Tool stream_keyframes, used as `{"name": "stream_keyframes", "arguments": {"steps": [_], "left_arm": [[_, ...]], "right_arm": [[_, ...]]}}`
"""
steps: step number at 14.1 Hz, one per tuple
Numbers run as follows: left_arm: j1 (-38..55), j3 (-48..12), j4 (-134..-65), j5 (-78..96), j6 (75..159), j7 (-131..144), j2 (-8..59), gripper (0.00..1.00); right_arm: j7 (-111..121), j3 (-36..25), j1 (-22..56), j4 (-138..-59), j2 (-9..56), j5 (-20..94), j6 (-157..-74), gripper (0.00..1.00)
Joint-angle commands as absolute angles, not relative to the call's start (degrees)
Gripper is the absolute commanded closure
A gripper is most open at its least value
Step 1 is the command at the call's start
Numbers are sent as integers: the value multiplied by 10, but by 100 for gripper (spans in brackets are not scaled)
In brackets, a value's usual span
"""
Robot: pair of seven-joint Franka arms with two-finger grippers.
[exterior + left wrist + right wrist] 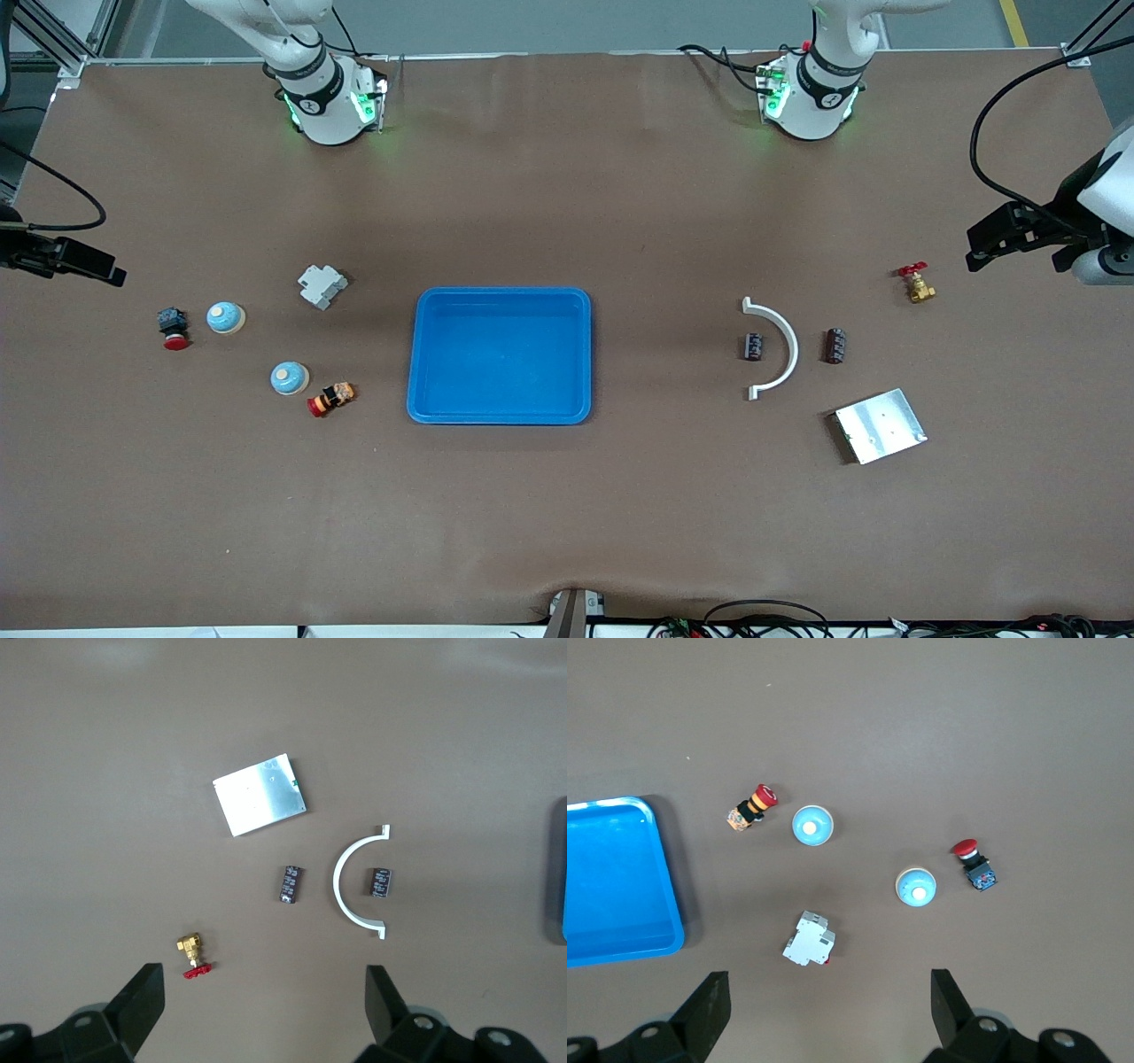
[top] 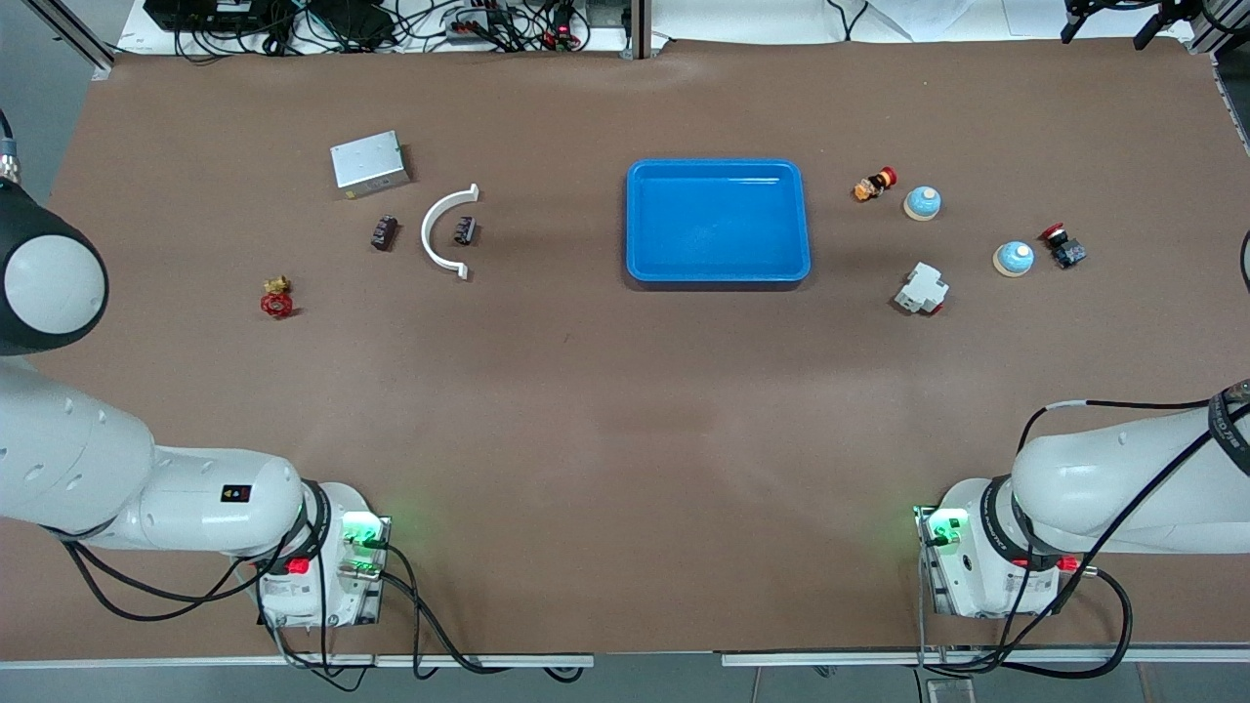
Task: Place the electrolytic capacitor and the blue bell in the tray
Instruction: 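Move the right gripper toward a blue bell while the left gripper reaches the capacitors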
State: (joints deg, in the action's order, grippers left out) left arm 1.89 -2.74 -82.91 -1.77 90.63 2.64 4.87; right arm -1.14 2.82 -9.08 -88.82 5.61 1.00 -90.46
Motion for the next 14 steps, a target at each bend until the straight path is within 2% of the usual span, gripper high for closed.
{"name": "stream_keyframes", "arguments": {"steps": [1, 9, 14], "left_arm": [[16, -31, -822, -23, 905, 22, 52, 0], [24, -36, -838, -19, 905, 32, 52, 0], [22, -61, -902, -19, 940, 33, 47, 0]], "right_arm": [[-7, 53, -106, -890, 34, 10, -895, 0], [-5, 51, -124, -907, 36, 14, -904, 0], [-4, 50, -146, -991, 70, 8, -1000, 0]]}}
